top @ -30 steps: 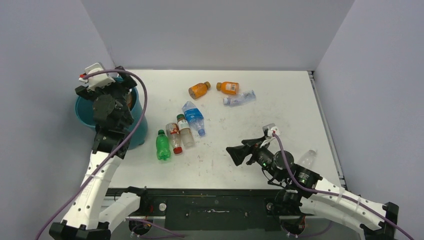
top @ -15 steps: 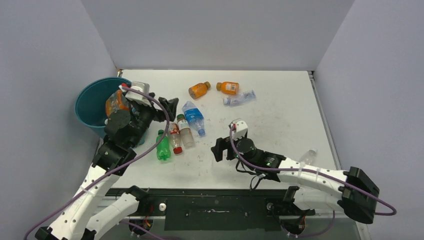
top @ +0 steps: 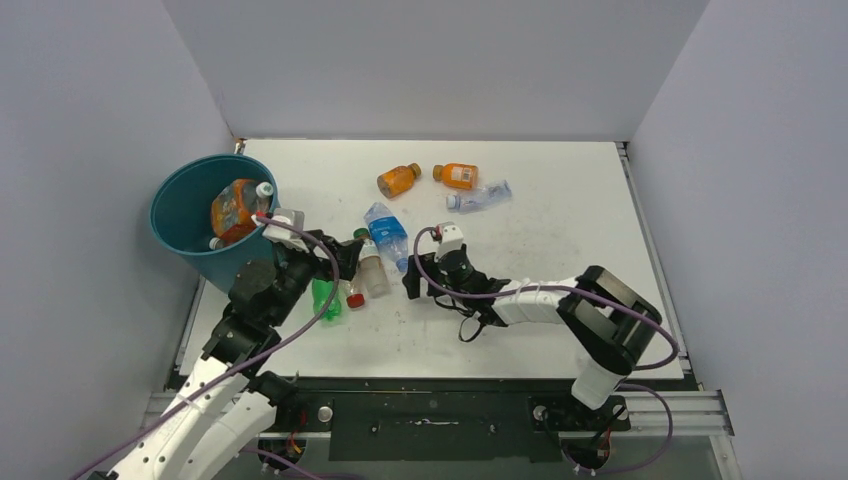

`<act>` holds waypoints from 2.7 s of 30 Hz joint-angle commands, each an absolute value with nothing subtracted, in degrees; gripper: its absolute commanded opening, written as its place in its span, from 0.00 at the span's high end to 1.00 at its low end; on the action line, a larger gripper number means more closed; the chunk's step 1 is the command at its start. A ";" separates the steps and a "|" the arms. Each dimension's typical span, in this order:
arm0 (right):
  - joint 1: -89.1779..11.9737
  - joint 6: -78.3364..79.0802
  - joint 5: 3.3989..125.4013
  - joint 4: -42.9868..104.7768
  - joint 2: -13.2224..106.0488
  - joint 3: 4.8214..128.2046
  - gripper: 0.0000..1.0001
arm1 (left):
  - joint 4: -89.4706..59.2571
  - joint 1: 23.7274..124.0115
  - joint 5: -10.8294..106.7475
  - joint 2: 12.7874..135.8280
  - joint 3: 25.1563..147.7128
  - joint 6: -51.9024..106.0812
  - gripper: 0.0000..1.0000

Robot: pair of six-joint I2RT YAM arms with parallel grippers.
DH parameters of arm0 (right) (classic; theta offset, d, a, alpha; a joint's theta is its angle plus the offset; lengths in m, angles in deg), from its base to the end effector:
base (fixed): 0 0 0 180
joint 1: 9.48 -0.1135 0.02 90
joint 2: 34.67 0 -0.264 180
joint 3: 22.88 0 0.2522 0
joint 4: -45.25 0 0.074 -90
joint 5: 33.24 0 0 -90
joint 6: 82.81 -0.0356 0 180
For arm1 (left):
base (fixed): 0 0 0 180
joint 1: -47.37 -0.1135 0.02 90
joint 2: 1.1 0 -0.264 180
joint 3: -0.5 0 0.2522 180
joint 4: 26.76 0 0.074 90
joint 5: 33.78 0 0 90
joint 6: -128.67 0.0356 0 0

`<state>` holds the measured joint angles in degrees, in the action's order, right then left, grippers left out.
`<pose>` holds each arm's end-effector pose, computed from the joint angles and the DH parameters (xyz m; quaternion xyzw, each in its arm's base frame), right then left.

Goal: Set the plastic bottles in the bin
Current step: Place the plastic bottle in the trash bin, then pick up the plastic bottle at the center of the board.

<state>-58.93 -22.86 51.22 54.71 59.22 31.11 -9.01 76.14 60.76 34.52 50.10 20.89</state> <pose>0.2144 0.2453 0.1597 -0.1224 0.8586 0.2850 0.4082 0.1411 -0.0742 0.3210 0.0429 0.7287 -0.2433 0.6388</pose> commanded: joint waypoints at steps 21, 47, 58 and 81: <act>-57.05 -19.81 54.88 59.42 79.35 49.71 0.21 | -17.90 75.76 73.29 24.19 49.92 20.89 0.04; -56.56 -19.70 59.41 57.04 76.53 49.21 0.02 | 6.90 61.99 79.82 50.70 81.56 22.08 0.02; -56.07 -19.61 59.37 57.01 78.70 50.35 0.60 | 2.92 64.09 63.89 46.14 73.13 24.15 0.00; -56.47 -13.78 55.99 -11.42 27.04 52.95 0.95 | -16.90 88.34 44.42 40.98 59.23 56.45 0.04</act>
<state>-56.33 -15.32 55.26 6.74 30.32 48.75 -14.57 85.48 54.70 44.40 60.85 43.60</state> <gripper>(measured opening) 0.370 0.963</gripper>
